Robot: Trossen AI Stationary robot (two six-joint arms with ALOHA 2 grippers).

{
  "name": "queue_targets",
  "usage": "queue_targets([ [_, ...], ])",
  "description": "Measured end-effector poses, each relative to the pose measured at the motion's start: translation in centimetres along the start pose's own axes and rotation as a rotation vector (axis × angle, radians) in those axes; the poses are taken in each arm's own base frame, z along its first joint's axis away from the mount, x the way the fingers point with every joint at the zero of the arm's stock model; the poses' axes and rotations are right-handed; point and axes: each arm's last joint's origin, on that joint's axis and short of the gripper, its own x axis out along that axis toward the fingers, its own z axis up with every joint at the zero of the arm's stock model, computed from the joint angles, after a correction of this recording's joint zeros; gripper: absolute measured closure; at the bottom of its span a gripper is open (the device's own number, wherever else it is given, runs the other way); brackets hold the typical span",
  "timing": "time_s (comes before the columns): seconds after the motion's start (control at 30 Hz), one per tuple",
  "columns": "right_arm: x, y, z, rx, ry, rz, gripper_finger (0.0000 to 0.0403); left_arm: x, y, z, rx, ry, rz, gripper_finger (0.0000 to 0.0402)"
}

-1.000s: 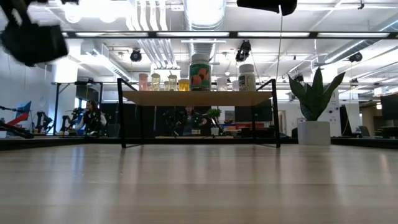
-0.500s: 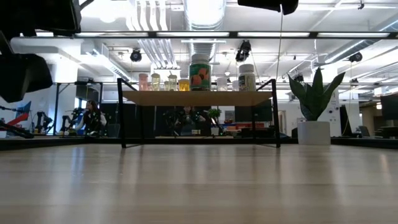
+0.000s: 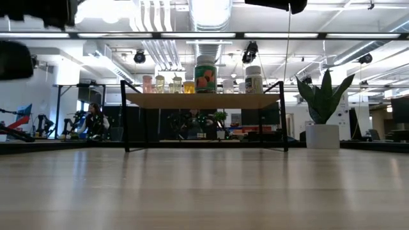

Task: Pick and place medicine bottles onto shelf by color
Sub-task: Put the blue pill bottle on the shelf

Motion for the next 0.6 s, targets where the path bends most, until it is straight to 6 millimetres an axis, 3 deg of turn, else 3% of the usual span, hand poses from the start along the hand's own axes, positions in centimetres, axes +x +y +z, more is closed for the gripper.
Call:
queue_targets([
  [0.23, -0.1, 0.1, 0.0, -0.001, -0.001, 0.006, 0.0033, -3.2, -0.8, -1.9, -0.027, -0.106, 0.176, 0.0086],
  [0.4, -0.3, 0.3, 0.0, -0.001, -0.002, 0.013, 0.0033, -2.4, -0.3, -3.6, -0.193, -0.107, 0.204, 0.0086],
  [0.6, -0.4, 0.5, 0.1, -0.004, -0.005, 0.022, 0.0032, -0.5, -0.1, -4.1, -0.337, -0.111, 0.267, 0.0086],
])
